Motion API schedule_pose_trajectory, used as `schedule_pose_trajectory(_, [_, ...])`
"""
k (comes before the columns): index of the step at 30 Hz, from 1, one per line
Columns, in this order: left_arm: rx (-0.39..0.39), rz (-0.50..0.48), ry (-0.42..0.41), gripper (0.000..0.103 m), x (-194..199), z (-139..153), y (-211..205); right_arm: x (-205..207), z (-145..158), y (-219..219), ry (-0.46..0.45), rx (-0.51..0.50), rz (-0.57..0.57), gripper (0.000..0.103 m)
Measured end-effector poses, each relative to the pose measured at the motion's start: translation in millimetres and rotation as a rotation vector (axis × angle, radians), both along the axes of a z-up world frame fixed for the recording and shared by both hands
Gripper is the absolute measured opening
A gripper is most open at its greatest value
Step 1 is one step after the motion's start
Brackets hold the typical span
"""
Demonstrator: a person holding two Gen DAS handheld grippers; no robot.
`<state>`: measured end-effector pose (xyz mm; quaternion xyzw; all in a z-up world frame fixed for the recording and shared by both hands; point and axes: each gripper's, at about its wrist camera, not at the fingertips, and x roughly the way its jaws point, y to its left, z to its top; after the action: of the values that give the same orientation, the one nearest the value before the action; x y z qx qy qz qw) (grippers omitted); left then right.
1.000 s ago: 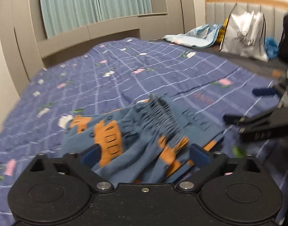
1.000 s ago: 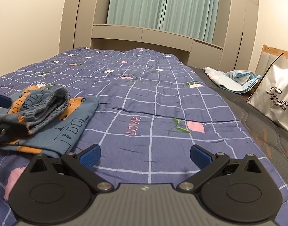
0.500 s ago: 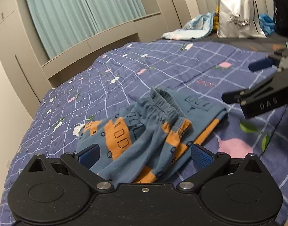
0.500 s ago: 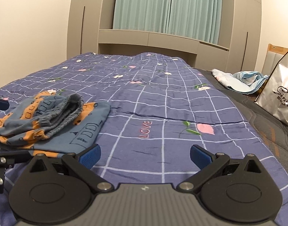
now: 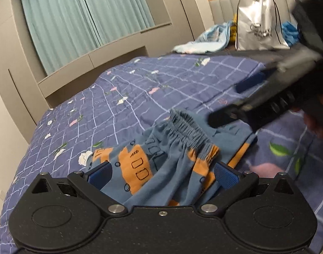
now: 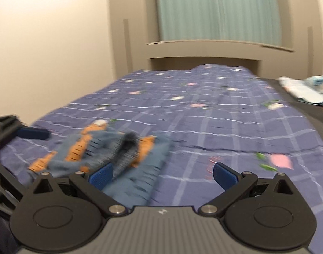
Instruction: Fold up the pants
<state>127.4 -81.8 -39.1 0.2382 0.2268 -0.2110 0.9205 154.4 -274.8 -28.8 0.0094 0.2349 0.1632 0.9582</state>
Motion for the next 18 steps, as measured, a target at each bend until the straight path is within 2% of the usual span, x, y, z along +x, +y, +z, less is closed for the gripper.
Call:
schedule_pose_trajectory(4, [0.014, 0.008, 0.012, 0.102, 4.8, -0.9, 2.9, 32.6, 2.4, 15.8, 0.055, 0.037, 0.095, 0.103])
schedule_pose_trajectory(9, [0.000, -0.028, 0.037, 0.090, 3.9, 0.7, 6.5, 57.1, 0.0, 24.7, 0.092, 0.109, 0.123, 0.102])
schedule_pose_trajectory(13, [-0.012, -0.065, 0.080, 0.070, 3.0, -3.1, 5.7, 62.3, -4.2, 24.4, 0.114, 0.141, 0.109, 0.093])
schedule_pose_trajectory(15, [-0.028, -0.065, 0.096, 0.063, 3.7, -4.3, 5.8, 63.2, -6.9, 22.7, 0.124, 0.152, 0.093, 0.084])
schedule_pose_trajectory(18, [-0.061, -0.068, 0.131, 0.044, 5.8, -5.9, 7.3, 64.7, -10.6, 20.3, 0.142, 0.181, 0.083, 0.077])
